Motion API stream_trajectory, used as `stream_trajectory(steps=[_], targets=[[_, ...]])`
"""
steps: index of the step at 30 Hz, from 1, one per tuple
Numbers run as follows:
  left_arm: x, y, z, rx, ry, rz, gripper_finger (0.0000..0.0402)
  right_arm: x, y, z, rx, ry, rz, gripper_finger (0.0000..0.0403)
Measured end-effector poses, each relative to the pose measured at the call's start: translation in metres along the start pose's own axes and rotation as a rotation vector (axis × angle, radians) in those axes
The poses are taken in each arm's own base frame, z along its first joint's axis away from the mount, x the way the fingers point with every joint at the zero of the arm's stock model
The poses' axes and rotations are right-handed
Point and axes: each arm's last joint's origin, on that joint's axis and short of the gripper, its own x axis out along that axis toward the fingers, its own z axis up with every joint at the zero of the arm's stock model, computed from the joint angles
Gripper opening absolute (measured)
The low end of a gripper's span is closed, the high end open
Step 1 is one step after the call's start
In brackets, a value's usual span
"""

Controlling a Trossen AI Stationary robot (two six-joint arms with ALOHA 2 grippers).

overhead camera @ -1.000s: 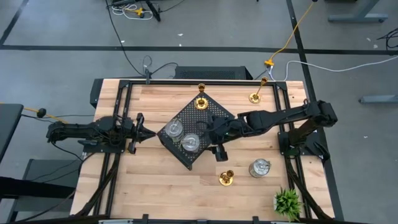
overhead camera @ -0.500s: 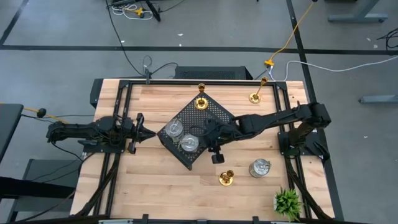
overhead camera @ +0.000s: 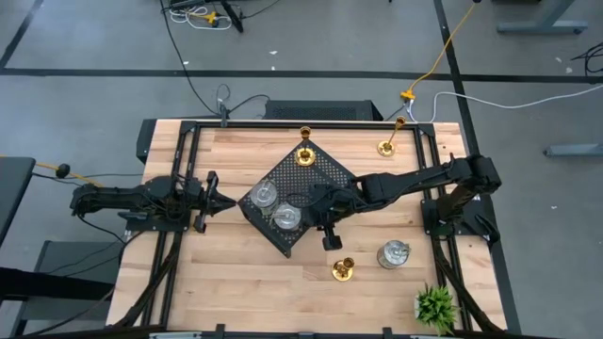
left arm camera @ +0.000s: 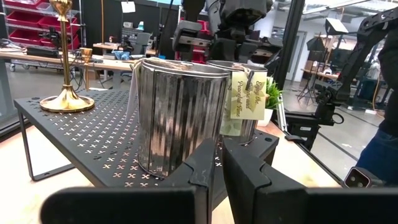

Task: Pick & Place candle stick holders
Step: Put the top silver scented candle on the shelf aligned with the other silver scented candle

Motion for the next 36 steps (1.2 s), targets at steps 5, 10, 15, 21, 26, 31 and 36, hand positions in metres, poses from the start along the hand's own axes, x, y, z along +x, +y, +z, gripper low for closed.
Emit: stream_trajectory(steps=[5, 10, 15, 21, 26, 31, 36], targets=[[0.0, 0.0, -0.0001, 0.0, 0.0, 0.0, 0.0039, 0.0, 0.0008, 0.0016, -0.002, -0.017, 0.025, 0.0001], [0.0, 0.0, -0.0001, 0.0, 0.0, 0.0, 0.0039, -0.0001, 0.0004, 0.0052, -0.005, -0.055, 0.02, 0.0001], [0.0, 0.0, -0.0001, 0.0, 0.0, 0.0, 0.0039, -0.0002, 0.0003, 0.0063, -0.006, -0.066, 0.019, 0.0001], [0.0, 0.0, 0.0, 0.0, 0.0, 0.0, 0.0039, -0.0002, -0.0011, 0.0062, -0.004, -0.061, -0.036, 0.0], [0.0, 0.0, -0.0001, 0.0, 0.0, 0.0, 0.0039, -0.0002, -0.0019, 0.0061, -0.003, -0.059, -0.058, 0.0], [0.0, 0.0, -0.0001, 0.0, 0.0, 0.0, 0.0039, -0.0004, -0.002, 0.0064, -0.003, -0.062, -0.06, 0.0], [0.0, 0.0, -0.0001, 0.0, 0.0, 0.0, 0.0039, -0.0005, -0.0021, 0.0079, -0.004, -0.078, -0.061, 0.0]])
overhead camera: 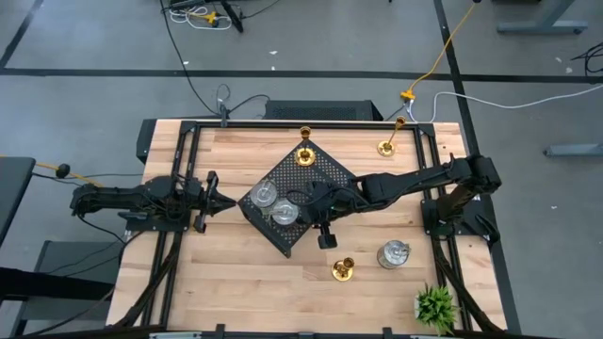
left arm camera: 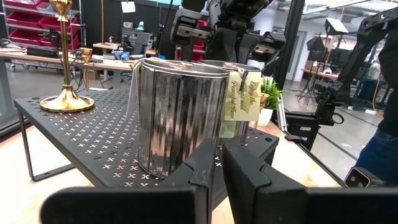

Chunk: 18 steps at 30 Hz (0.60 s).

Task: Pick & Place candle stick holders
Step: Put the top silver scented candle on the shelf aligned with the other silver scented candle, then put the bottom gold candle holder on the shelf aligned with the other gold candle holder

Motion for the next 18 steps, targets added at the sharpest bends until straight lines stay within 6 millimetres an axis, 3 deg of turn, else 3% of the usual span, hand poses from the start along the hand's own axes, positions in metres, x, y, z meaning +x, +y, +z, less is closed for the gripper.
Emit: stream_trajectory(steps=[8, 18], targets=[[0.0, 0.0, 0.0, 0.0, 0.0, 0.0, 0.0039, -0.0002, -0.0002, 0.0018, 0.0, -0.018, -0.001, 0.0], [0.0, 0.0, 0.0001, 0.0, 0.0, 0.0, 0.0039, -0.0009, 0.003, -0.0074, 0.024, 0.079, 0.035, 0.0]])
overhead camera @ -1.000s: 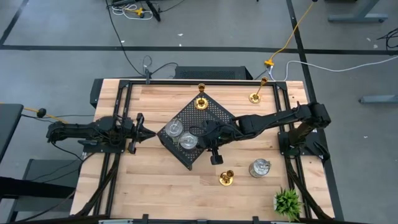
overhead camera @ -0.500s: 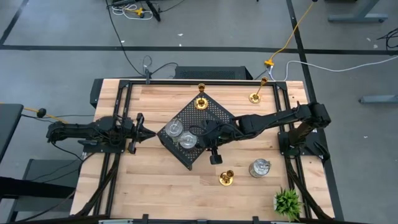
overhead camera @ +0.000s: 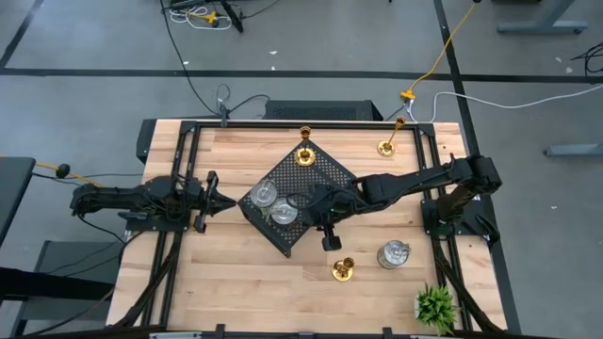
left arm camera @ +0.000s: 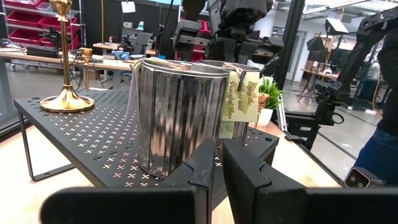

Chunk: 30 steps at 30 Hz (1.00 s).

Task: Pick & Place candle stick holders
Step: Put the bottom gold candle holder on the shelf aligned with the other gold candle holder

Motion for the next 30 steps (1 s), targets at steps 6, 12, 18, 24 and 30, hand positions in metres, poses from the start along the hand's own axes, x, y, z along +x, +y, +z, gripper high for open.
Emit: stream_trajectory(steps=[6, 12, 18, 24, 30], targets=[[0.0, 0.0, 0.0, 0.0, 0.001, 0.0, 0.0039, -0.013, 0.0, 0.003, 0.001, -0.035, -0.002, 0.0], [0.0, 0.0, 0.0, 0.0, 0.001, 0.0, 0.0039, -0.032, 0.001, 0.007, 0.057, -0.082, -0.006, 0.0], [0.0, 0.0, 0.0, 0.0, 0.0, 0.0, 0.0039, -0.041, 0.001, 0.009, 0.077, -0.106, -0.01, 0.0005], [0.0, 0.0, 0.0, 0.0, 0.0, 0.0, 0.0039, -0.04, 0.004, -0.009, 0.072, -0.122, -0.002, 0.0023], [0.0, 0.0, 0.0, 0.0, 0.0, 0.0, 0.0039, -0.05, 0.013, -0.042, 0.056, -0.151, 0.01, 0.0031]])
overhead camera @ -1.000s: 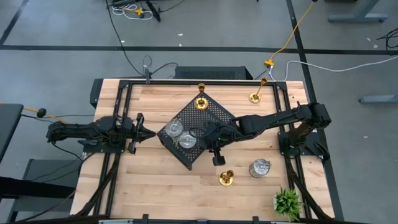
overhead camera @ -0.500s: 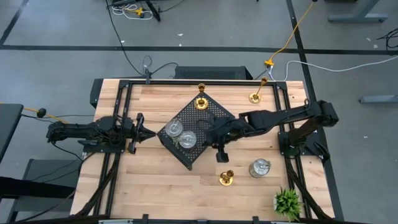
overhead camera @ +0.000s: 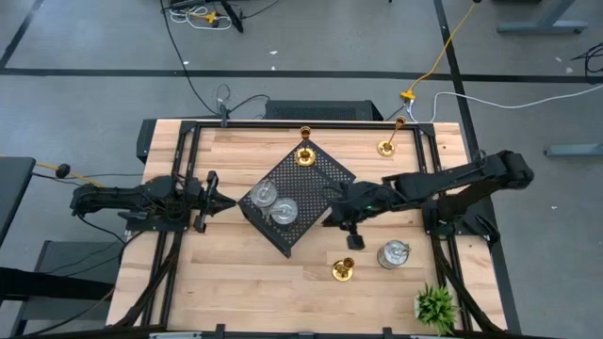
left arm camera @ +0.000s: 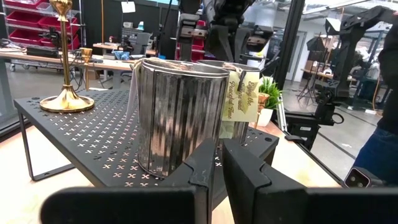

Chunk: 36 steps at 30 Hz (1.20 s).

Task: Pick & Place candle stick holders
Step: Put the bottom gold candle holder on the shelf aligned with the other gold candle holder

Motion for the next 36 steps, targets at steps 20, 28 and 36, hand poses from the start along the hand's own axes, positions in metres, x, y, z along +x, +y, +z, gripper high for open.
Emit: stream_trajectory(steps=[20, 28, 36], targets=[[0.0, 0.0, 0.0, 0.0, -0.001, 0.0, 0.0039, -0.025, 0.002, -0.062, -0.004, 0.039, 0.013, 0.0125], [0.0, 0.0, 0.0, 0.0, 0.0, 0.0, 0.0039, -0.029, 0.004, -0.069, -0.01, 0.04, 0.021, 0.0207], [0.0, 0.0, 0.0, 0.0, 0.0, 0.0, 0.0039, -0.048, 0.013, -0.089, -0.039, -0.017, 0.055, 0.028]])
